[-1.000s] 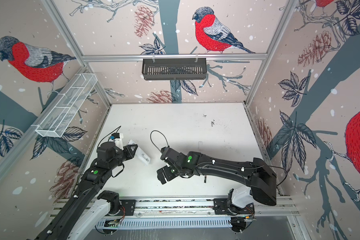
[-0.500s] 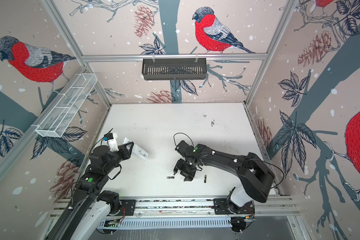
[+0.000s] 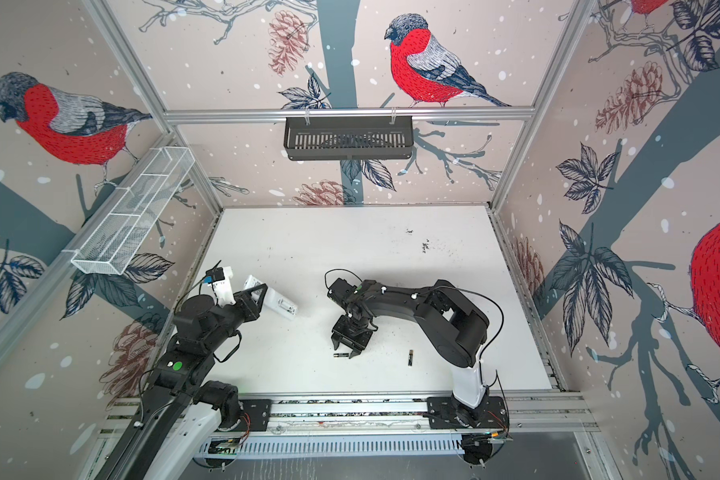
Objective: Load the batteries into the remote control
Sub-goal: 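Lower the right gripper over the black-and-gold battery on the table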
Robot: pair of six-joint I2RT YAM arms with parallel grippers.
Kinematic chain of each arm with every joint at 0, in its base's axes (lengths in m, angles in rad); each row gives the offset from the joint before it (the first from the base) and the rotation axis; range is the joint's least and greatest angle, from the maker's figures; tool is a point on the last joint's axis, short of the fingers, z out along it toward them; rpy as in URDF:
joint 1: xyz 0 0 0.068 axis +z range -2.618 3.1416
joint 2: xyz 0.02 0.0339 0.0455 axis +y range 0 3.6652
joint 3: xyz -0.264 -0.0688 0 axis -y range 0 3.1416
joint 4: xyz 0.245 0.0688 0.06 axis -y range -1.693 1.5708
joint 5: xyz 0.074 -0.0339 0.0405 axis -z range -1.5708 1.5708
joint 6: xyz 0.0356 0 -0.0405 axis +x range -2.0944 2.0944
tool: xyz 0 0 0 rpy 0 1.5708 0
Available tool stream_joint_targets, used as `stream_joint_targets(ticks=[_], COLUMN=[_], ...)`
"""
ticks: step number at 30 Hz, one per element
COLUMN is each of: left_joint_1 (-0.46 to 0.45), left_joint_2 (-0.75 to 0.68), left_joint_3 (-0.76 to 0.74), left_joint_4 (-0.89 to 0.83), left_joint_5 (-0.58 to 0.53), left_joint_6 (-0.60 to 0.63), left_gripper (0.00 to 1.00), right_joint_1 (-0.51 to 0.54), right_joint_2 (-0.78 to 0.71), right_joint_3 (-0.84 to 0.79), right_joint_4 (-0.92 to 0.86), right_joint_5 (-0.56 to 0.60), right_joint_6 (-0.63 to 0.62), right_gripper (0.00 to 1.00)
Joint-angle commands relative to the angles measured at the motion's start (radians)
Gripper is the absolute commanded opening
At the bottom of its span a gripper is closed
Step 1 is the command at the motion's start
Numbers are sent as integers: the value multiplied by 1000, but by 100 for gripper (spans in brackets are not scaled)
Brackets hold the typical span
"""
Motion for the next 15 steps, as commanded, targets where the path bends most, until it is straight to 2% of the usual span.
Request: stream_joint_targets(ticks=[1,10,15], left_joint_1=[1,-22,-26], left_joint_2=[-4,-11,-13], left_joint_3=[-1,1,0], left_joint_4=[47,41,39], left_joint_5=[22,6,3], left_joint_6=[-8,-6,-4], left_gripper=[0,0,0], right_joint_1=[1,-12,-25], right_joint_2=[20,92,167], right_joint_3=[14,67,169], right_joint_4=[-40,-130,-212], right_joint_5=[13,38,71], right_joint_6=[38,7,-69], right_gripper=[48,36,32])
